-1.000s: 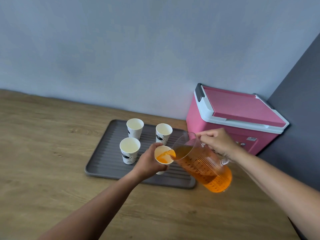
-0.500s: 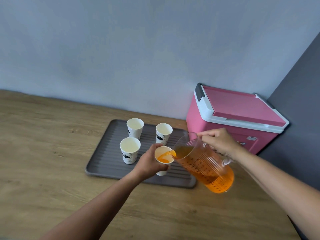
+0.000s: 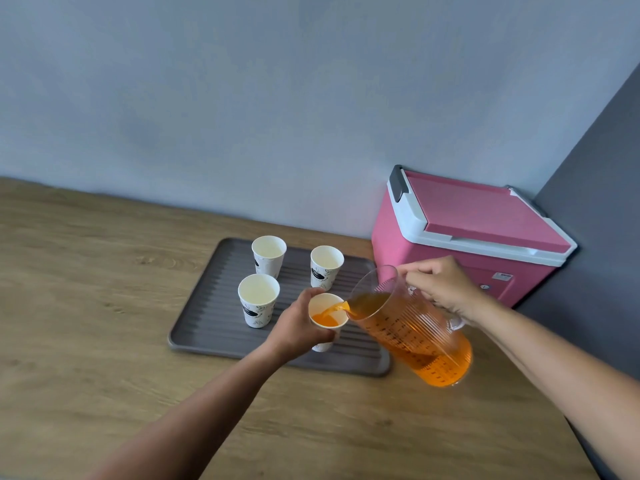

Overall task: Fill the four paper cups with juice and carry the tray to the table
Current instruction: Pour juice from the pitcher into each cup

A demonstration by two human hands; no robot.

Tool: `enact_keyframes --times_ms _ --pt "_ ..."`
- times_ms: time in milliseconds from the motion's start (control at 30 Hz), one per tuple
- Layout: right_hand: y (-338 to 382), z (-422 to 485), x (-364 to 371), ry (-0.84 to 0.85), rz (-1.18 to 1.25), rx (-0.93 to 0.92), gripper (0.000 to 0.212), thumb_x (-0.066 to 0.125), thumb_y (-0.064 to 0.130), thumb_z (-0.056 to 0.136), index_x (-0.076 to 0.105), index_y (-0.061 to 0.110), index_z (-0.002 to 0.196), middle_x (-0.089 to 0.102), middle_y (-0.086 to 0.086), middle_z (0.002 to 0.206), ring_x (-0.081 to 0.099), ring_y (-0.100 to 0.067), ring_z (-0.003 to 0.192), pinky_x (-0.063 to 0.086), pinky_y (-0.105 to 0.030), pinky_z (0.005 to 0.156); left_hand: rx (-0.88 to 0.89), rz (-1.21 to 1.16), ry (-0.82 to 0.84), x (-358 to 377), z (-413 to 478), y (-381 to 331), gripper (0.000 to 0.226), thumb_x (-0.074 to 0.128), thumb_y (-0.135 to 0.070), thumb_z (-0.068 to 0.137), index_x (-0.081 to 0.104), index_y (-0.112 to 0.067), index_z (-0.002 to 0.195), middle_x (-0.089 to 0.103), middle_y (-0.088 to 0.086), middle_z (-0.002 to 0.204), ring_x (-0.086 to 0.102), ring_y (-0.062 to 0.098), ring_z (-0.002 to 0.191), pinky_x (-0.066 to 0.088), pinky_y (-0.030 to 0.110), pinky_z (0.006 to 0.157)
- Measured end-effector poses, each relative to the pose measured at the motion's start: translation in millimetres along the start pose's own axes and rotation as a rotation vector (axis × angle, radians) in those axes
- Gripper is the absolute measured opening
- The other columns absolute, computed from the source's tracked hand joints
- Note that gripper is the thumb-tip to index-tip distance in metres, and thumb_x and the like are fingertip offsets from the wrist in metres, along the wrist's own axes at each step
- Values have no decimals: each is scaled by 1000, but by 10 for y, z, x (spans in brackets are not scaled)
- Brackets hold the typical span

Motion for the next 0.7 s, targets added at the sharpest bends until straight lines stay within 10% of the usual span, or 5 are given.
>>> enact_keyframes --times_ms 700 --pt "66 -100 14 18 -38 26 28 61 7 89 77 10 112 48 15 31 33 0 25 26 -8 34 -10 25 13 57 30 35 87 84 -31 62 40 -33 137 60 -3 124 58 15 110 50 31 94"
Point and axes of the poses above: each hand's wrist, its own z-axis towards the middle knuckle, its own x-axis out of the palm, y = z × x, the point moved 10 cm from there along z, towards the middle knuckle
